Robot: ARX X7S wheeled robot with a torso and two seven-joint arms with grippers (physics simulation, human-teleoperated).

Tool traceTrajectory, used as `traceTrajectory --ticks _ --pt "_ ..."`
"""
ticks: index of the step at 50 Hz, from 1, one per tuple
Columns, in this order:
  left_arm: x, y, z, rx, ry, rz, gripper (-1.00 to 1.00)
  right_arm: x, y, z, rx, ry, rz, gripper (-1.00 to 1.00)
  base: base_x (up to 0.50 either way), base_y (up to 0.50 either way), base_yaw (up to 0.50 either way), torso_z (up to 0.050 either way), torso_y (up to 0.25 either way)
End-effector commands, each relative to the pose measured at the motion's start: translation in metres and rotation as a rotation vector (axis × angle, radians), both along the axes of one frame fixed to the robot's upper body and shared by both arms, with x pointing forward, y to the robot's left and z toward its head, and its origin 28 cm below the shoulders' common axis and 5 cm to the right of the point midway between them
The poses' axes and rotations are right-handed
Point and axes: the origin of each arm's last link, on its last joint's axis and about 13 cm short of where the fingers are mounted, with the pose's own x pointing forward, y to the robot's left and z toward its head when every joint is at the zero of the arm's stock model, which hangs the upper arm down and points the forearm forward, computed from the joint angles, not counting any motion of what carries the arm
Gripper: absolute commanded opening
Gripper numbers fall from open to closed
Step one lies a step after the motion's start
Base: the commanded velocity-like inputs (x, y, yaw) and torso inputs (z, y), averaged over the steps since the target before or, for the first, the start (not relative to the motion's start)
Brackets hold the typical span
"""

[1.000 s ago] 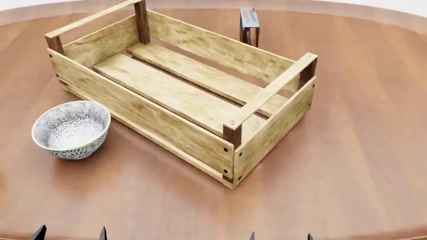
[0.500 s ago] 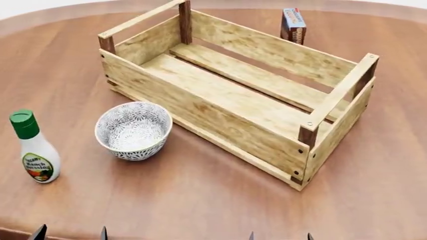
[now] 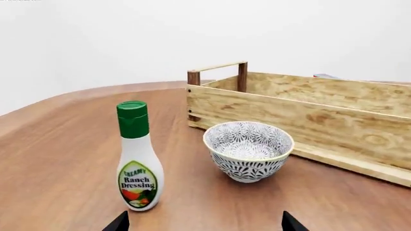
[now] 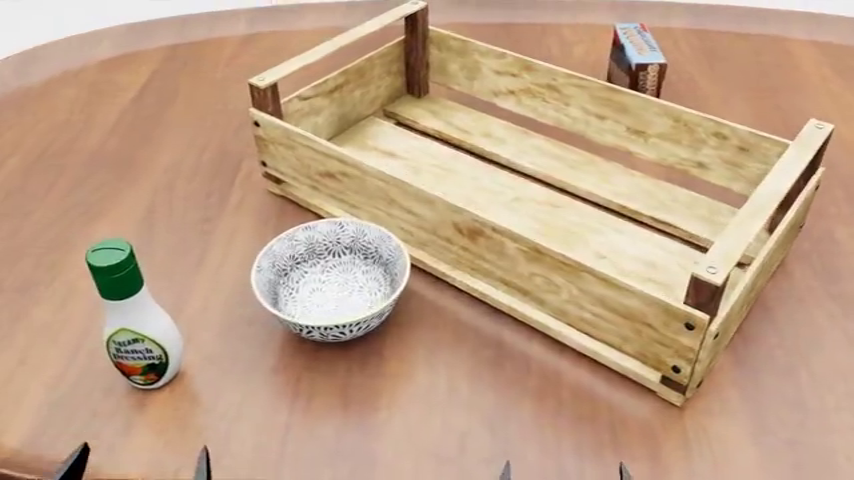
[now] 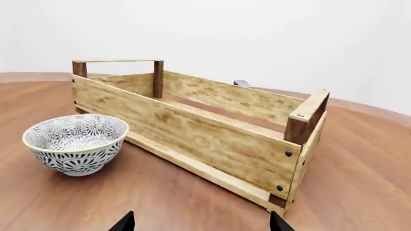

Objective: Pick up the salad dressing and put it in the tray.

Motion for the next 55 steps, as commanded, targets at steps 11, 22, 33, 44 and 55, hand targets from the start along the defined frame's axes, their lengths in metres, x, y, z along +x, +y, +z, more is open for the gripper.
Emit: traceTrajectory --ticks 11,22,33,44,55 --pt "0.004 0.007 0.058 -0.022 -0.11 0.013 1.0 0.002 -0.011 0.071 0.023 -0.117 -0.049 1.0 0.5 0.0 0.0 0.0 0.0" --pt "0.005 0.012 0.082 -0.061 -0.177 0.048 1.0 0.001 -0.014 0.083 0.029 -0.159 -0.072 1.0 0.5 0.0 0.0 0.0 0.0" --pt "0.005 0.013 0.085 -0.067 -0.181 0.043 1.0 0.001 -0.014 0.086 0.022 -0.178 -0.074 1.0 0.5 0.0 0.0 0.0 0.0" --pt "0.004 0.014 0.085 -0.062 -0.182 0.044 1.0 0.001 -0.016 0.086 0.05 -0.18 -0.084 1.0 0.5 0.0 0.0 0.0 0.001" --pt "0.005 0.014 0.083 -0.059 -0.182 0.045 1.0 0.0 -0.015 0.08 0.059 -0.189 -0.08 1.0 0.07 0.0 0.09 0.0 0.0"
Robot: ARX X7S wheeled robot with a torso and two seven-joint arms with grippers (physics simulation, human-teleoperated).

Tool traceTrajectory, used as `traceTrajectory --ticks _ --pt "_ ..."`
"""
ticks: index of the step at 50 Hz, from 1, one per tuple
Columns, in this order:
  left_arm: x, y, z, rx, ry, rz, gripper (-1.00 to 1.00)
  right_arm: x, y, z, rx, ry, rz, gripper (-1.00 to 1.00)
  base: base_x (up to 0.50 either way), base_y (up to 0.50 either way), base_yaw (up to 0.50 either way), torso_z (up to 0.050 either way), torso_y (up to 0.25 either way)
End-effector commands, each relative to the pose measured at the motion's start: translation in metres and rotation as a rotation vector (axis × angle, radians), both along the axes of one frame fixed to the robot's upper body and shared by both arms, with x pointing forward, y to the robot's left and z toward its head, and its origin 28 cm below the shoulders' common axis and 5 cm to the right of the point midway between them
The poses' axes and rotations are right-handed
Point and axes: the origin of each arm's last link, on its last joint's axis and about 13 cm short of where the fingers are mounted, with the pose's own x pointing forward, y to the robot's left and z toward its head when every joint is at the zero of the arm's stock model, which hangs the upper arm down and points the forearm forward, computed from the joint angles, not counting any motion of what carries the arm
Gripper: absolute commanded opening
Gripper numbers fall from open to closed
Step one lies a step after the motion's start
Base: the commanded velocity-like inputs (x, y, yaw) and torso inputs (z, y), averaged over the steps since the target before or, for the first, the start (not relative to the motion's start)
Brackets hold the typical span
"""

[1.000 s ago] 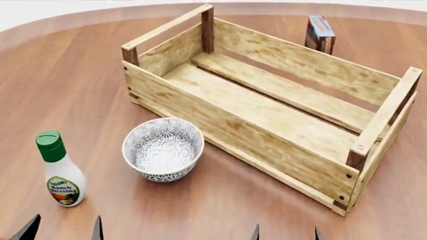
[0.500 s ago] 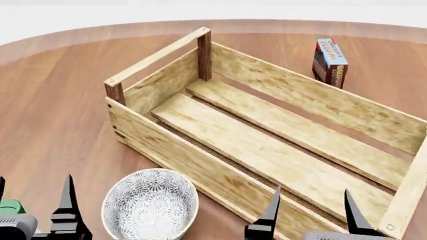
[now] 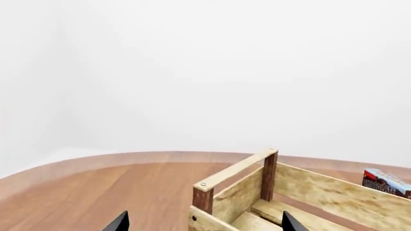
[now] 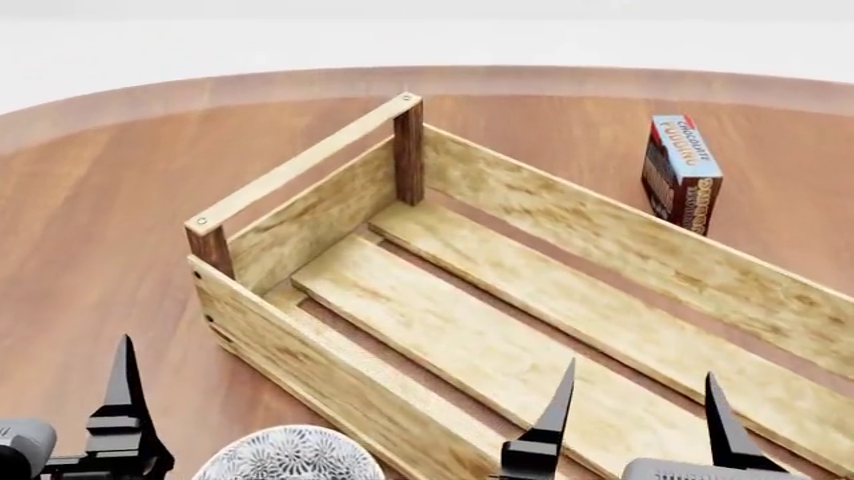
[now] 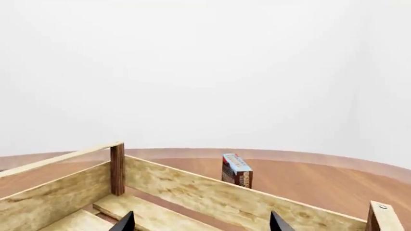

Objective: Pick up the salad dressing and put it in the tray.

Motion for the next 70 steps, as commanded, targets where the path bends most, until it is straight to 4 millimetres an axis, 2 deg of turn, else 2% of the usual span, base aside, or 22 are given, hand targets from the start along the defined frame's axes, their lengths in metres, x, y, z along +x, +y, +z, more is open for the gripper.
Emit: traceTrajectory --ticks 1,70 --pt "-0.0003 0.0006 -0.0002 0.002 -0.001 0.002 1.0 -0.0015 -0.0001 -0.0022 0.009 -0.02 0.004 1.0 0.0 0.0 0.5 0.0 0.0" --pt "0.0 0.0009 -0.0005 0.008 -0.002 0.003 1.0 -0.002 -0.0002 -0.0018 0.026 -0.017 0.033 1.0 0.0 0.0 0.5 0.0 0.0"
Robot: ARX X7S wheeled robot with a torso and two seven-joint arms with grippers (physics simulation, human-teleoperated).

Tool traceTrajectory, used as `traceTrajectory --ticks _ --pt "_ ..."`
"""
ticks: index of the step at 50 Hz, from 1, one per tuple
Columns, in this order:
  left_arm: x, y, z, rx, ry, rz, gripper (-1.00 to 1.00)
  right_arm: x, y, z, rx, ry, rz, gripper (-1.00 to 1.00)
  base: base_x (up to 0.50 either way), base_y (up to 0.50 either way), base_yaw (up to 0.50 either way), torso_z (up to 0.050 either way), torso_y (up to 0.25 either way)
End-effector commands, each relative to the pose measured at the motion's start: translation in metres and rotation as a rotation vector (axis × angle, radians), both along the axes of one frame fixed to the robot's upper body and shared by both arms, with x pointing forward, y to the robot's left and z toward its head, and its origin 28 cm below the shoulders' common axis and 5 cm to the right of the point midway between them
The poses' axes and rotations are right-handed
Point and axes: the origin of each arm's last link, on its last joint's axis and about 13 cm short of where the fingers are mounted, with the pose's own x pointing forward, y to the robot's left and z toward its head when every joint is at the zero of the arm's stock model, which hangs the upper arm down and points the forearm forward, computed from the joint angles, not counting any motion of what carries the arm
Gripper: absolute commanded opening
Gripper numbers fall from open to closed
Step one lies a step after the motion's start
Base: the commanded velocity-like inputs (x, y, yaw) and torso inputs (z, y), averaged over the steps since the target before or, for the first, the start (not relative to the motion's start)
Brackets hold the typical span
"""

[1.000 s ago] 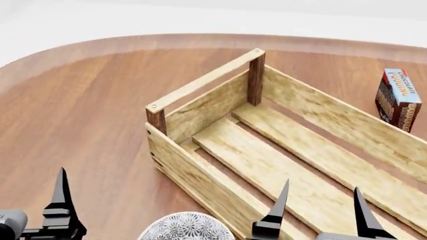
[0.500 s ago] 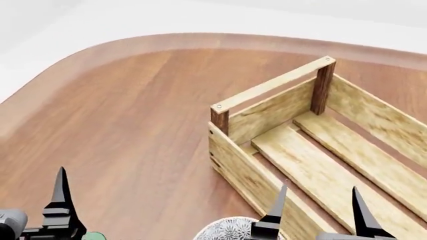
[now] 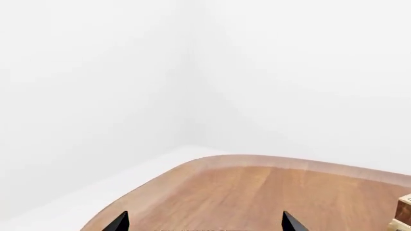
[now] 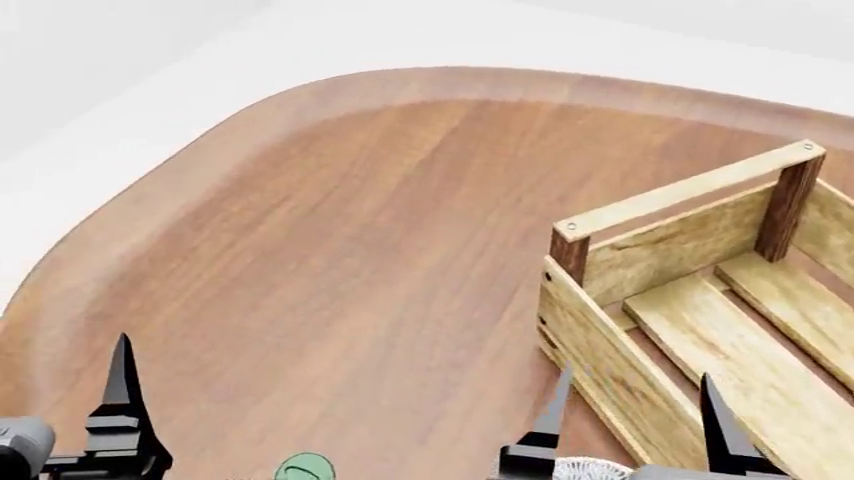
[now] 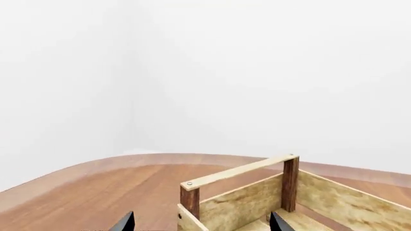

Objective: Pick up the salad dressing and put it in the tray.

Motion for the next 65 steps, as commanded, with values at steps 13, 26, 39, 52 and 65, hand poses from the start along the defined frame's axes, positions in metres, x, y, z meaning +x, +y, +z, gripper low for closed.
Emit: traceTrajectory --ticks 13,26,39,52,65 --pt "0.0 0.0 -0.002 0.0 0.005 0.002 1.0 0.0 0.008 -0.01 -0.071 0.12 0.104 1.0 0.0 0.0 0.22 0.0 0.0" --pt "0.0 0.001 -0.002 -0.002 0.004 0.008 1.0 -0.002 0.012 -0.032 -0.186 0.303 0.326 1.0 0.0 0.0 0.0 0.0 0.0" --pt "0.0 0.001 -0.002 0.0 0.004 0.006 1.0 -0.016 0.007 -0.047 -0.27 0.408 0.695 1.0 0.0 0.0 0.0 0.0 0.0" --pt "0.0 0.001 -0.002 0.001 0.004 0.005 1.0 -0.025 0.01 -0.049 -0.287 0.404 0.812 1.0 0.0 0.0 0.0 0.0 0.0" --pt "0.0 0.001 -0.002 0.002 0.005 0.005 1.0 -0.013 0.015 -0.054 -0.243 0.409 0.788 1.0 0.0 0.0 0.0 0.0 0.0"
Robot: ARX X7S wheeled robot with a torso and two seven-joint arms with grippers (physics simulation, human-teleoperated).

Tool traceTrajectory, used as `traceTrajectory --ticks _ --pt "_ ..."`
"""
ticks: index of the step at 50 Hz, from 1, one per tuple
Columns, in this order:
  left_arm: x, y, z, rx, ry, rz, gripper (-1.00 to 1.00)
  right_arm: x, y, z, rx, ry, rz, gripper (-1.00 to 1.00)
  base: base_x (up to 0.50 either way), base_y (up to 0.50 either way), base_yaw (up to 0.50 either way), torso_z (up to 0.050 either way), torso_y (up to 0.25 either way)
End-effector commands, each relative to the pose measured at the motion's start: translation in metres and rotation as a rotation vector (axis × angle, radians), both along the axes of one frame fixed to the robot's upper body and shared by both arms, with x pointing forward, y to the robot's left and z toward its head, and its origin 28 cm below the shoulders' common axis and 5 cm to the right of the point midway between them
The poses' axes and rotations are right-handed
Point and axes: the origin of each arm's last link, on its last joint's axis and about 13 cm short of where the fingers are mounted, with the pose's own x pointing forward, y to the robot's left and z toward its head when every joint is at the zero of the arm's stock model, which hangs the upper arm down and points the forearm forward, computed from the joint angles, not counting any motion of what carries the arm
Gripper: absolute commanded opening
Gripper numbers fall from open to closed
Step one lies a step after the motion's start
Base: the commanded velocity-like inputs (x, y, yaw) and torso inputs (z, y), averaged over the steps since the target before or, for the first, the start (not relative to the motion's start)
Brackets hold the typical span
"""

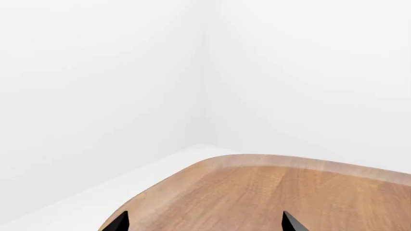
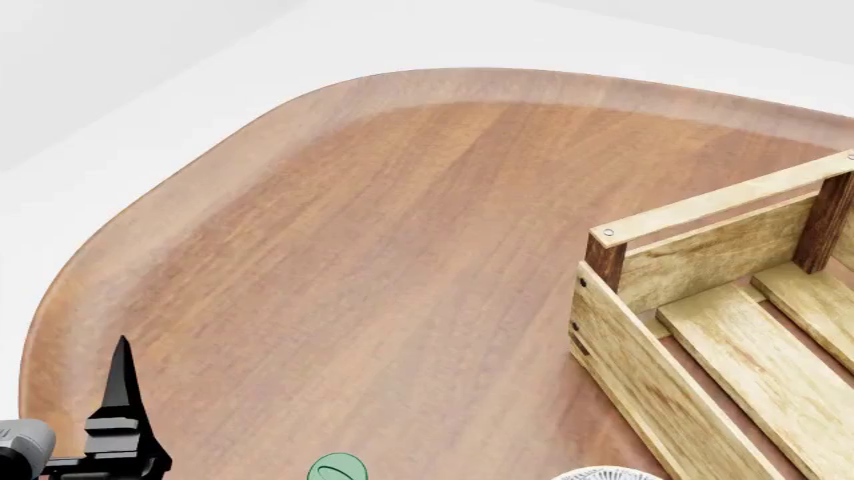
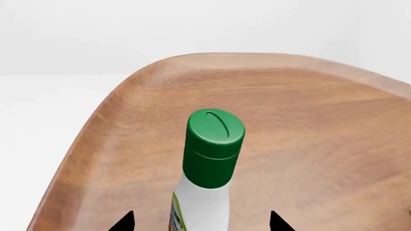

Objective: Pick up the salad dressing and put it in the tray.

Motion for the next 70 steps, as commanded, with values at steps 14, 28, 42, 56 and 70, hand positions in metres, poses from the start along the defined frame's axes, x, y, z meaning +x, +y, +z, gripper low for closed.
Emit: traceTrajectory --ticks 14,28,42,56,70 --pt "0.001 0.001 0.001 0.003 -0.003 0.001 1.0 0.028 0.008 -0.01 0.044 0.043 -0.043 1.0 0.0 0.0 0.0 0.0 0.0" --pt "0.001 0.001 0.002 0.003 -0.006 0.001 1.0 0.034 0.019 -0.009 0.03 0.038 0.018 1.0 0.0 0.0 0.0 0.0 0.0" --pt "0.0 0.002 0.001 0.001 -0.004 0.003 1.0 0.042 0.021 -0.013 0.03 0.044 0.0 1.0 0.0 0.0 0.0 0.0 0.0" --pt "0.0 0.002 0.0 0.0 -0.001 0.004 1.0 0.056 0.025 -0.018 0.003 0.027 -0.032 1.0 0.0 0.0 0.0 0.0 0.0" --pt "0.0 0.003 0.0 -0.001 -0.001 0.006 1.0 0.054 0.035 -0.019 0.015 0.026 0.023 -1.0 0.0 0.0 0.0 0.0 0.0"
